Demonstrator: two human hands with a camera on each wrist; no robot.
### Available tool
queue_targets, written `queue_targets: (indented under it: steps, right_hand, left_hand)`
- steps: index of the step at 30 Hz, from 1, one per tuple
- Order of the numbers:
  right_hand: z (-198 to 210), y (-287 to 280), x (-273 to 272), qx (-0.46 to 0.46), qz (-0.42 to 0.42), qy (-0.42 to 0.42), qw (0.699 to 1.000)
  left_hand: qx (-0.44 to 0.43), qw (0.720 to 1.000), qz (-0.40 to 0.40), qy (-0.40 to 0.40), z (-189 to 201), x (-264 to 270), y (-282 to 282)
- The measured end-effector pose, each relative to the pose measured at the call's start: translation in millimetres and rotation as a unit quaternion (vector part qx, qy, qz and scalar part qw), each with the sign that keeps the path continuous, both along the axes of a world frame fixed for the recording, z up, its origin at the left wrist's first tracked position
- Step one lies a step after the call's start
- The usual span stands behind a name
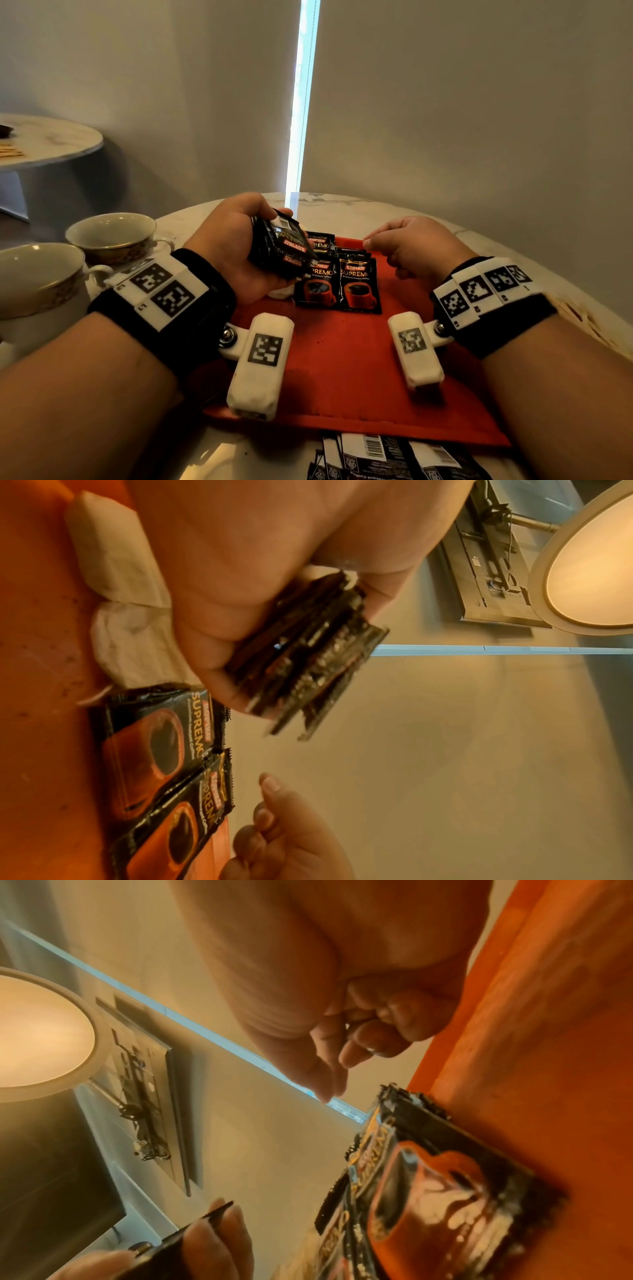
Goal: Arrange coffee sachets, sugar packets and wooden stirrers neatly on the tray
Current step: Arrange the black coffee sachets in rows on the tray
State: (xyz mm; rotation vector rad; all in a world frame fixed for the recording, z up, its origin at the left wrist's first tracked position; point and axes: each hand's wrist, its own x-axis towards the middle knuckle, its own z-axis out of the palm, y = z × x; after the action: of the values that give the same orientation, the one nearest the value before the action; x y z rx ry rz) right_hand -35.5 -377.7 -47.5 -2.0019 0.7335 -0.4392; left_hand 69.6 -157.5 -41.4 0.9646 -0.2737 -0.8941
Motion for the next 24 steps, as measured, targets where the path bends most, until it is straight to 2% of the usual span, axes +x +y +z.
queue_targets:
  steps: [3, 7, 11, 18, 24]
  right_hand:
    - [11, 13, -3, 0.023, 0.045, -0.063, 0.997]
    - [26, 35, -10, 0.058, 0.162, -0.146, 0.974]
    - [35, 50, -13, 0.028, 0.245, -0.155, 0.957]
    - [40, 70, -18, -0.079, 0.255, -0.163, 0.950]
    - [38, 74, -17, -0.093, 0.244, -0.170, 0.950]
  left_hand:
    - [-0.012, 1.000, 0.016, -0.017, 0, -1, -2]
    - [-0.045, 0.999, 0.027, -0.008, 2, -3, 0]
    - [-0.086, 0.996, 0.024, 0.010, 7, -5, 2]
    - [-0.077, 0.996, 0.020, 0.027, 7, -4, 3]
    - [-0.038, 0.999, -0.006, -0.008, 7, -6, 1]
